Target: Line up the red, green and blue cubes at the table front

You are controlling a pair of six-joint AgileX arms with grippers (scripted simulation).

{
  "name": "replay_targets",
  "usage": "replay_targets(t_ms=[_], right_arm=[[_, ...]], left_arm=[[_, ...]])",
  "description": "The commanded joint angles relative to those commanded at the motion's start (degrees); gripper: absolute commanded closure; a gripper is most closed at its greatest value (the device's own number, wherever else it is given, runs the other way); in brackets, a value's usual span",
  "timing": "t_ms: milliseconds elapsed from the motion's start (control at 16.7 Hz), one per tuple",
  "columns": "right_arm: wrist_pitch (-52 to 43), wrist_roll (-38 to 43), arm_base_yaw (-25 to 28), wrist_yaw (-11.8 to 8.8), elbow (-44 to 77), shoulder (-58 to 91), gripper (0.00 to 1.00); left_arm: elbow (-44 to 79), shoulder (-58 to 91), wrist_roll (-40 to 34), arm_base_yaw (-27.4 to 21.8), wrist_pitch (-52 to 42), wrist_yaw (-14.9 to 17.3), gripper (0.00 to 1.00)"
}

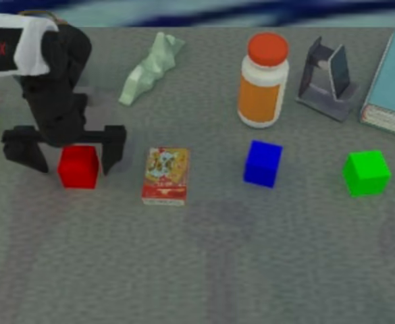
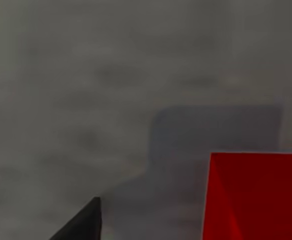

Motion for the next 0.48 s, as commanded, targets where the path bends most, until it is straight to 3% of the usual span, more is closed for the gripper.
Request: replay_targets(t_ms=[360, 480], right_arm=[[0.0, 0.0, 0.0, 0.0, 0.0, 0.0, 0.0], [0.0, 0.0, 0.0, 0.0, 0.0, 0.0, 0.0]], left_arm=[[-1.32, 0.89, -0.01, -0.02, 1.83, 0.01, 0.0], [-1.32, 0.89, -0.01, -0.02, 1.83, 0.01, 0.15]])
